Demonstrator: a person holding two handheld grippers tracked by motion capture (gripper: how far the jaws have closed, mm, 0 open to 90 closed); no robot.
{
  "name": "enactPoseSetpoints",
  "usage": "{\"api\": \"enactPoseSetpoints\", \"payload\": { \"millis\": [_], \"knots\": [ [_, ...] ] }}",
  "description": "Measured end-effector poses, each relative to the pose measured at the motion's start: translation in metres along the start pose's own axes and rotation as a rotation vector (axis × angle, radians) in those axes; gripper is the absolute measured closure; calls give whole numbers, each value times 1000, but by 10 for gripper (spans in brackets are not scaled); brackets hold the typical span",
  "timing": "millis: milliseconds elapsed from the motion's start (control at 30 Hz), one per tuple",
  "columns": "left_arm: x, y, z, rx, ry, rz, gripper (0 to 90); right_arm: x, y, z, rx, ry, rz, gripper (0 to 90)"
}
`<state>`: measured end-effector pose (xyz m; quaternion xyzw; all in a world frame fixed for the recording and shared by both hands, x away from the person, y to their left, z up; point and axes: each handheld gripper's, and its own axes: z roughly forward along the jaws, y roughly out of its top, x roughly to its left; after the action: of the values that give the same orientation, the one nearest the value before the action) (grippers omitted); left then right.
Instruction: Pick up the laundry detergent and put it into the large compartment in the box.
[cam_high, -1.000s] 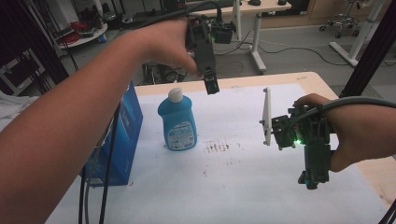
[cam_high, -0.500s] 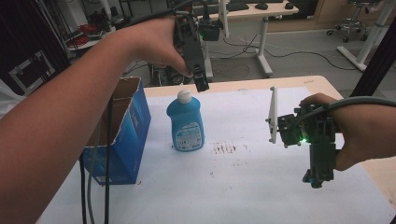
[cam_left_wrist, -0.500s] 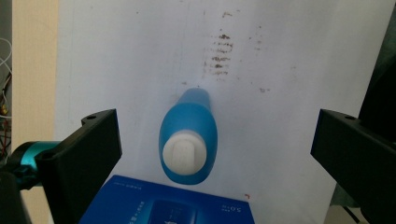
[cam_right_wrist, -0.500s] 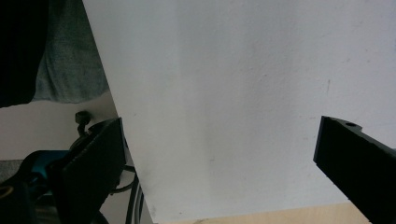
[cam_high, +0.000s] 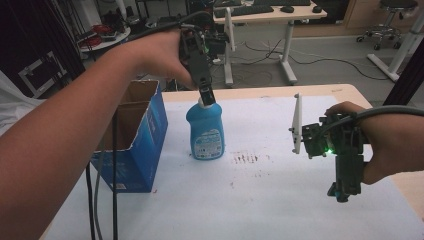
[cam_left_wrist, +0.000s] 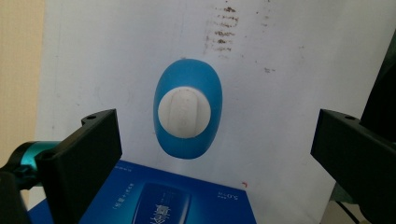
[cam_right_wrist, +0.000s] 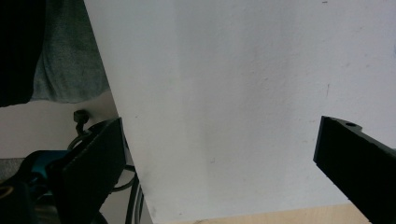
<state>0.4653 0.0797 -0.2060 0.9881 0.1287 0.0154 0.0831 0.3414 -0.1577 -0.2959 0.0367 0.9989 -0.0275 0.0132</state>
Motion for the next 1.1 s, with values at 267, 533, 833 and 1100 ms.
{"api": "enactPoseSetpoints", "payload": {
  "millis": [267, 533, 833, 1100],
  "knots": [
    [7, -8, 20, 11, -21, -9, 17, -1, 1, 1, 5, 2, -7, 16],
    [11, -9, 38, 35, -35, 4, 18, -1, 2, 2, 5, 6, 2, 16],
    [14, -9, 56, 60, -47, 17, 17, -2, 4, 5, 4, 16, 16, 16],
    [18, -8, 72, 70, -60, 25, 17, -3, 5, 7, 7, 22, 13, 16]
  ]
}}
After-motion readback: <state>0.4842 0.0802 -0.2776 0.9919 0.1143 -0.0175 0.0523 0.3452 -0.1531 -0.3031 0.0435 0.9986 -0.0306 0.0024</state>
